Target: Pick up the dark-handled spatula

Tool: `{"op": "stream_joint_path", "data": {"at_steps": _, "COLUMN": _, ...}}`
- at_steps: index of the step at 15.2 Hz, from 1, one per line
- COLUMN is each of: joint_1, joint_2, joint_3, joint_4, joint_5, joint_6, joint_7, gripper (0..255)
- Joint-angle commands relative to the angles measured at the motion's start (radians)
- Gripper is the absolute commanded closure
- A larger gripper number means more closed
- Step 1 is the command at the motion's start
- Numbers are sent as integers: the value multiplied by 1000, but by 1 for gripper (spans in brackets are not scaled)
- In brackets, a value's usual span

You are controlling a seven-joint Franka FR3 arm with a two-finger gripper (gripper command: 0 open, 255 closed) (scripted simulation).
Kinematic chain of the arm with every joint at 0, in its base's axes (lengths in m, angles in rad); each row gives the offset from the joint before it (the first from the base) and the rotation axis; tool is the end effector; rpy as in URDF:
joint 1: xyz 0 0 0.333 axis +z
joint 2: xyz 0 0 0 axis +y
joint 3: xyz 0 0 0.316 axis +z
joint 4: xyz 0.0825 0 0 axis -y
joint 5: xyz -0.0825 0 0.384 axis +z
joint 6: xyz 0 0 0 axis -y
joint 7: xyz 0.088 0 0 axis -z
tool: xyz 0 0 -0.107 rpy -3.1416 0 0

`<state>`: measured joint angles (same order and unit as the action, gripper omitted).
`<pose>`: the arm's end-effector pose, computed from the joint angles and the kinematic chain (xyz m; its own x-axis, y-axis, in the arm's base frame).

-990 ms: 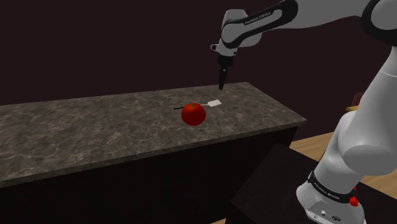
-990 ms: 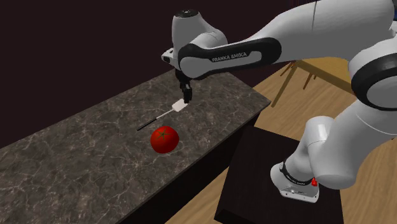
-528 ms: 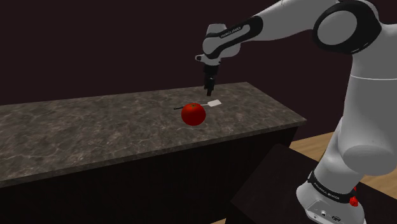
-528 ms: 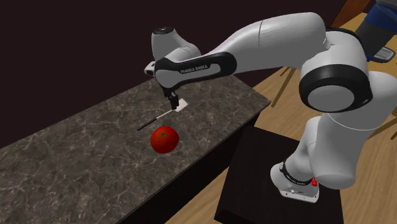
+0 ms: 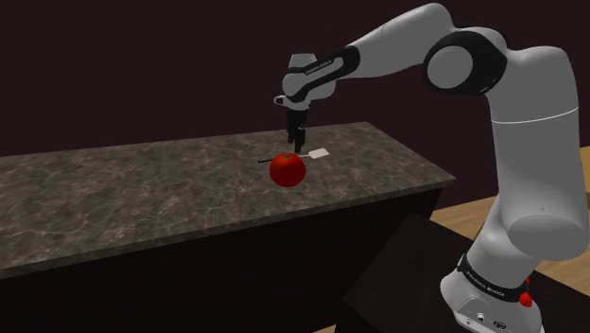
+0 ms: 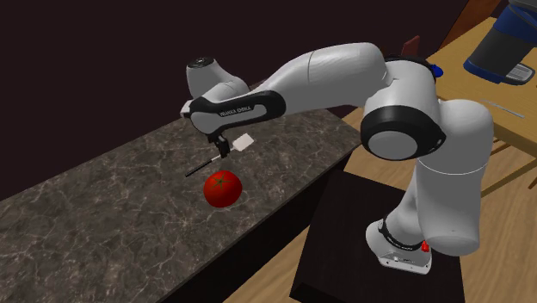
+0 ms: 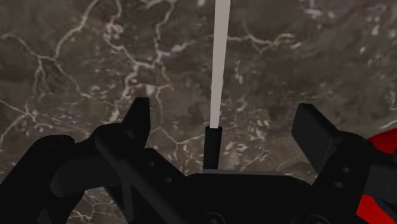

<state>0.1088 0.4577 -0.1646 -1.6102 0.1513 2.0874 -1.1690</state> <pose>0.6805 -0.0166 0.3677 0.4898 0.8693 0.0660 0.8713 -0.4908 -0.0006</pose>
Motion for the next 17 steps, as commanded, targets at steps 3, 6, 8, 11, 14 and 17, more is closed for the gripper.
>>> {"op": "stream_joint_path", "data": {"at_steps": 3, "joint_1": -2, "joint_2": 25, "joint_3": 4, "joint_4": -20, "joint_5": 7, "joint_6": 45, "joint_7": -9, "gripper": 0}}
{"op": "stream_joint_path", "data": {"at_steps": 6, "joint_1": -3, "joint_2": 34, "joint_3": 5, "joint_4": -28, "joint_5": 9, "joint_6": 62, "joint_7": -12, "gripper": 0}}
{"op": "stream_joint_path", "data": {"at_steps": 8, "joint_1": -3, "joint_2": 35, "joint_3": 5, "joint_4": -28, "joint_5": 10, "joint_6": 62, "joint_7": -12, "gripper": 255}}
{"op": "stream_joint_path", "data": {"at_steps": 11, "joint_1": -3, "joint_2": 35, "joint_3": 5, "joint_4": -28, "joint_5": 10, "joint_6": 62, "joint_7": -12, "gripper": 255}}
{"op": "stream_joint_path", "data": {"at_steps": 14, "joint_1": -3, "joint_2": 35, "joint_3": 5, "joint_4": -28, "joint_5": 10, "joint_6": 62, "joint_7": -12, "gripper": 255}}
{"op": "stream_joint_path", "data": {"at_steps": 17, "joint_1": -2, "joint_2": 28, "joint_3": 4, "joint_4": -24, "joint_5": 8, "joint_6": 51, "joint_7": -10, "gripper": 255}}
